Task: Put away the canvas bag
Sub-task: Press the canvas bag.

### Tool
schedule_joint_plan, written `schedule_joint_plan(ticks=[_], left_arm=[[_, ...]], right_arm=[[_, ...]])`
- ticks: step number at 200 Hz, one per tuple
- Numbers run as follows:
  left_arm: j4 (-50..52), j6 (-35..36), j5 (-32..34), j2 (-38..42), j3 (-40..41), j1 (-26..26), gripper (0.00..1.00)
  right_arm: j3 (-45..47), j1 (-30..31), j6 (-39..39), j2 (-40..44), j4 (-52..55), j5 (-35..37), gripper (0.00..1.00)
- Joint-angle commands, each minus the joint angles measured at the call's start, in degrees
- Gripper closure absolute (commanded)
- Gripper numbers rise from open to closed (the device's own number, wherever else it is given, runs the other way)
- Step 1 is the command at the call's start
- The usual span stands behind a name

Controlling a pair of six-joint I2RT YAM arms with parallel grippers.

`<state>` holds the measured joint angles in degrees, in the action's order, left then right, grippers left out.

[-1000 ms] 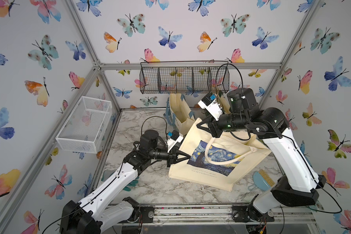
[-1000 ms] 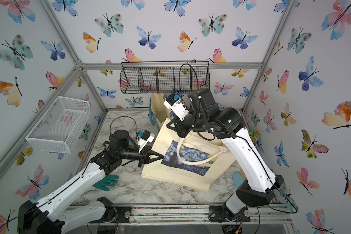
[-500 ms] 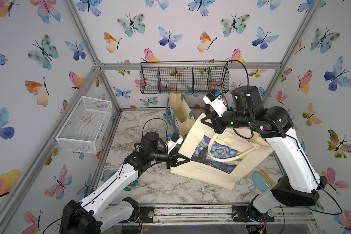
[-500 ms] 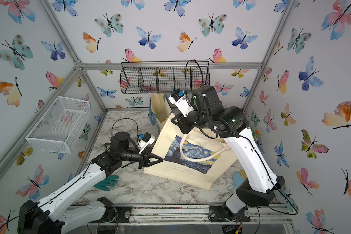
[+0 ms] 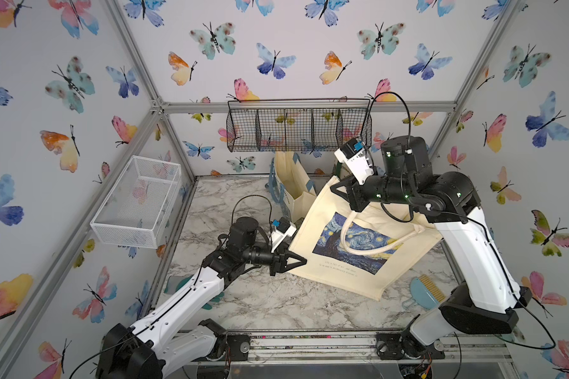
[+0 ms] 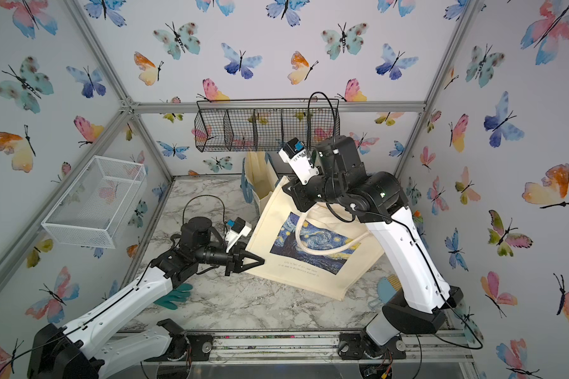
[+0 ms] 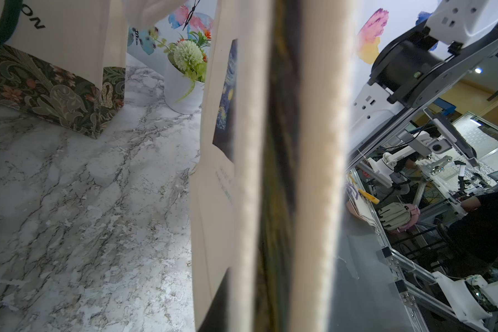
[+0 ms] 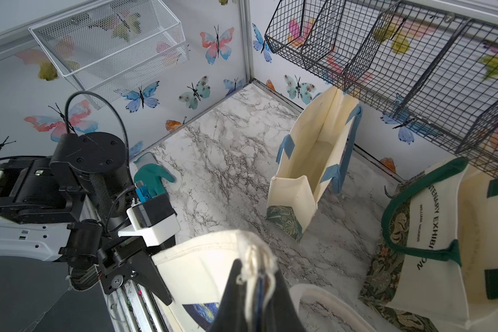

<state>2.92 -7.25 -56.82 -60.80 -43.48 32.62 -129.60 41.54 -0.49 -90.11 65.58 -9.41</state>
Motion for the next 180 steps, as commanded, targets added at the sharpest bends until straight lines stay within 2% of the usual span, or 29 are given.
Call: schedule_joint_plan(ticks=[1,6,13,18,26,33,41,50,57,69,74,84,98,106,110,119,122,133,168,172,180], left_arm=[[2.9,-0.6,-1.0,0.7,1.4,0.2,0.76],[2.8,-0.4,-1.3,0.7,1.4,0.2,0.84],[2.9,-0.4,-1.4,0.6,1.4,0.2,0.86],[2.9,-0.5,-1.3,0.5,1.4,0.2,0.8],[2.9,-0.7,-0.8,0.4,1.4,0.2,0.62],[2.9,-0.9,0.0,0.4,1.4,0.2,0.59],[2.9,-0.7,0.0,0.3,1.6,0.2,0.65],[3.0,-0.4,-0.2,0.2,1.7,0.2,0.79],[3.1,-0.4,0.1,0.0,1.7,0.2,0.81],[3.5,-0.6,0.8,-0.2,1.8,0.2,0.6],[3.5,-0.7,1.1,-0.1,1.8,0.2,0.58],[3.4,-0.4,0.8,-0.1,2.0,0.2,0.66],[3.5,-0.2,0.7,-0.4,1.9,0.2,0.88],[3.8,-0.1,1.1,-0.7,1.7,0.2,0.9],[4.0,-0.1,1.2,-0.8,1.7,0.2,0.88],[4.2,-0.1,1.5,-1.2,1.5,0.2,0.63],[4.3,-0.2,1.7,-1.3,1.5,0.2,0.57],[4.4,-0.5,2.2,-1.4,1.5,0.2,0.54],[4.5,-0.4,2.6,-1.2,1.5,0.2,0.56],[4.4,-0.4,2.5,-1.2,1.5,0.2,0.61],[4.5,-0.2,2.2,-1.1,1.5,0.3,0.79]], right_arm=[[-3.0,-1.3,1.0,2.7,-10.3,5.0,0.98],[-2.9,-1.3,1.0,2.6,-10.3,5.0,0.98],[-2.9,-1.4,1.1,2.7,-10.3,5.0,0.98],[-2.9,-1.4,1.1,2.7,-10.3,5.1,0.98],[-2.8,-1.4,1.1,2.7,-10.3,5.2,0.98],[-2.8,-1.4,1.0,2.7,-10.4,5.4,0.98],[-2.6,-1.4,0.8,2.8,-10.4,5.9,0.98],[-2.6,-1.4,0.6,2.9,-10.4,6.6,0.98],[-2.6,-1.4,0.5,2.9,-10.3,7.0,0.98],[-2.6,-1.5,0.4,3.0,-10.1,7.5,0.98],[-2.5,-1.5,0.4,3.0,-10.1,7.6,0.98],[-2.4,-1.5,0.3,3.0,-10.0,7.8,0.98],[-2.4,-1.5,0.2,3.1,-10.0,8.5,0.98],[-2.4,-1.5,0.1,3.1,-10.0,8.9,0.98],[-2.4,-1.5,0.1,3.2,-10.0,9.2,0.98],[-2.4,-1.5,-0.1,3.2,-10.1,9.5,0.98],[-2.4,-1.5,-0.1,3.3,-10.1,9.6,0.98],[-2.4,-1.5,-0.3,3.4,-10.2,10.2,0.98],[-1.7,-1.5,-0.9,4.0,-10.5,13.0,0.98],[-1.5,-1.5,-1.1,4.2,-10.6,13.2,0.98],[-1.0,-1.5,-1.2,4.6,-10.9,13.8,0.98]])
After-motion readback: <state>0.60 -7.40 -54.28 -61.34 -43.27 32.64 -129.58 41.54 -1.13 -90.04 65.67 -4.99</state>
